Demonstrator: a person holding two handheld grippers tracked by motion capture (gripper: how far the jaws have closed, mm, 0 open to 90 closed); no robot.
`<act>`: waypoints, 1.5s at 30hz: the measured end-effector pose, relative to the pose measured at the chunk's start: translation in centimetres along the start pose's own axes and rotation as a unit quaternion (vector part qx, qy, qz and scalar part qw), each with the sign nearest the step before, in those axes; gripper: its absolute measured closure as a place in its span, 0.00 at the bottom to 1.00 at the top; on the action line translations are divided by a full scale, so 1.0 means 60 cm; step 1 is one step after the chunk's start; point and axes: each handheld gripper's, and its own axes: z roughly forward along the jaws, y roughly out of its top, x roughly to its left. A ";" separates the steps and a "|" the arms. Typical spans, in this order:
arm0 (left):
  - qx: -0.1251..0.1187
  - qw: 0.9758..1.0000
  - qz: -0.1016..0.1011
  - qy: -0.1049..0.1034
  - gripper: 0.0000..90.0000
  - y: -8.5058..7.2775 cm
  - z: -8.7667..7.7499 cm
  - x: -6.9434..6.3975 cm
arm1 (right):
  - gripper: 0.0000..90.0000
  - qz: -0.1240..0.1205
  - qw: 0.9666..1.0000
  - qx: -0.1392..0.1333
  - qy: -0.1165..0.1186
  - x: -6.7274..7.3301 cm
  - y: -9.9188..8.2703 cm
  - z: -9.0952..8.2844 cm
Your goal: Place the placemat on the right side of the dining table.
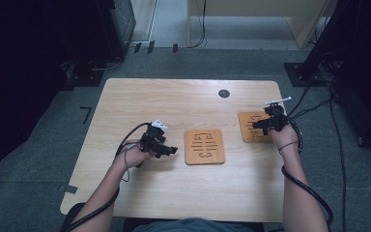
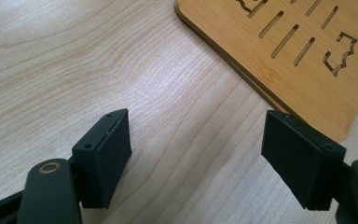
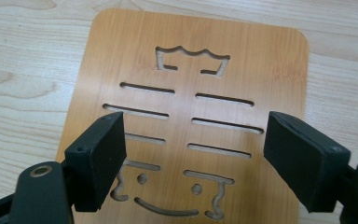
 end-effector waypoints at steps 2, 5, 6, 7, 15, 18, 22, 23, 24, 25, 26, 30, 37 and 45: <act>0.000 1.000 0.000 0.000 0.25 0.000 0.000 0.000 | 0.23 -0.005 1.000 -0.001 0.001 0.004 0.000 -0.002; 0.000 1.000 0.000 0.000 0.25 0.000 0.000 0.000 | 0.23 -0.007 1.000 -0.004 0.004 0.009 -0.001 -0.005; 0.000 1.000 0.000 0.000 0.25 0.000 0.000 0.000 | 0.23 -0.009 1.000 -0.004 0.004 0.011 -0.001 -0.005; 0.000 1.000 0.000 0.000 0.25 0.000 0.000 0.000 | 0.23 -0.010 1.000 -0.004 0.004 0.013 -0.001 -0.006; 0.000 1.000 0.001 0.000 0.25 0.000 0.000 -0.001 | 0.23 -0.020 1.000 -0.005 0.007 0.020 -0.004 -0.010; 0.000 1.000 0.001 0.000 0.25 0.000 0.001 -0.001 | 0.23 -0.019 1.000 -0.007 0.007 0.021 -0.005 -0.013; 0.000 1.000 0.001 0.000 0.25 0.000 0.001 -0.001 | 0.23 -0.024 1.000 -0.007 0.008 0.026 -0.007 -0.014; 0.000 1.000 0.001 0.000 0.25 0.000 0.000 -0.001 | 0.23 -0.027 1.000 -0.006 0.009 0.029 -0.008 -0.014; 0.000 1.000 0.001 -0.001 0.25 0.000 0.000 -0.001 | 0.23 -0.030 0.999 -0.006 0.010 0.032 -0.008 -0.014; 0.000 1.000 0.002 -0.001 0.25 0.000 0.000 -0.001 | 0.23 -0.031 0.999 -0.005 0.011 0.035 -0.008 -0.014; 0.000 1.000 0.001 -0.001 0.25 0.000 0.000 -0.001 | 0.23 -0.033 0.999 -0.005 0.011 0.037 -0.009 -0.014; 0.000 1.000 0.002 -0.001 0.25 0.000 0.000 -0.001 | 0.23 -0.037 0.999 -0.004 0.021 0.048 -0.008 -0.010; 0.000 1.000 0.001 -0.001 0.25 0.000 0.000 -0.001 | 0.23 -0.047 0.999 -0.001 0.023 0.059 -0.010 -0.009; 0.000 1.000 0.001 -0.002 0.25 0.000 0.000 -0.001 | 0.23 -0.054 0.998 -0.004 0.037 0.072 -0.011 -0.008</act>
